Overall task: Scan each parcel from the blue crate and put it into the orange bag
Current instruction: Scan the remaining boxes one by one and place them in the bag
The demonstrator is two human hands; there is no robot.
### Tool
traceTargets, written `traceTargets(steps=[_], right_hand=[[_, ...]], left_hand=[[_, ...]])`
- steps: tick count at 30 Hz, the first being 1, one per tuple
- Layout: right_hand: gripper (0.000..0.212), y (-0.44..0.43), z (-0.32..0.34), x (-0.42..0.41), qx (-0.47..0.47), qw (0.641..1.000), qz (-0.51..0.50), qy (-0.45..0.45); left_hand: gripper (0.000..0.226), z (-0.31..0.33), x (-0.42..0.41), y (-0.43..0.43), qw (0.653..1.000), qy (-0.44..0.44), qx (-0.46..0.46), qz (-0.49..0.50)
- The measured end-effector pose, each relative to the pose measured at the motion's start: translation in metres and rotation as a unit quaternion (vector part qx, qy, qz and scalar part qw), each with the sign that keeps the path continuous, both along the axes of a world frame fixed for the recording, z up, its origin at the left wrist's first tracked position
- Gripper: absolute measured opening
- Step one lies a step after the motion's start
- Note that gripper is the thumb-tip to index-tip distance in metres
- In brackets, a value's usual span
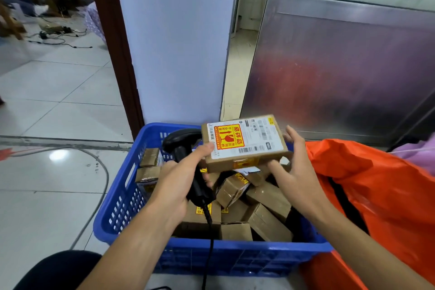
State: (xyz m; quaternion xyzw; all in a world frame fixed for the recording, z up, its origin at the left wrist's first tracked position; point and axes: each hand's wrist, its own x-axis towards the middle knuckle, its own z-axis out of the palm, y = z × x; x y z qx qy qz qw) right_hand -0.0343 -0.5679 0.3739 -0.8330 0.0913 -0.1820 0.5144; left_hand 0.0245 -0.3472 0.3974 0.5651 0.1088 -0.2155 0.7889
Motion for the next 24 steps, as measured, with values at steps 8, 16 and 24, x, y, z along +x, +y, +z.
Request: traceTargets(steps=[8, 16, 24], right_hand=[[0.033, 0.015, 0.003, 0.012, 0.26, 0.952, 0.051, 0.154], [0.038, 0.018, -0.003, 0.016, 0.358, 0.924, 0.013, 0.13], [0.031, -0.011, -0.005, 0.019, 0.283, 0.952, -0.037, 0.113]], left_hand=[[0.026, -0.009, -0.007, -0.018, 1.0, -0.004, 0.003, 0.002], [0.033, -0.017, -0.016, -0.034, 0.997, -0.029, 0.041, -0.056], [0.024, -0.014, -0.012, -0.032, 1.0, 0.004, 0.023, -0.008]])
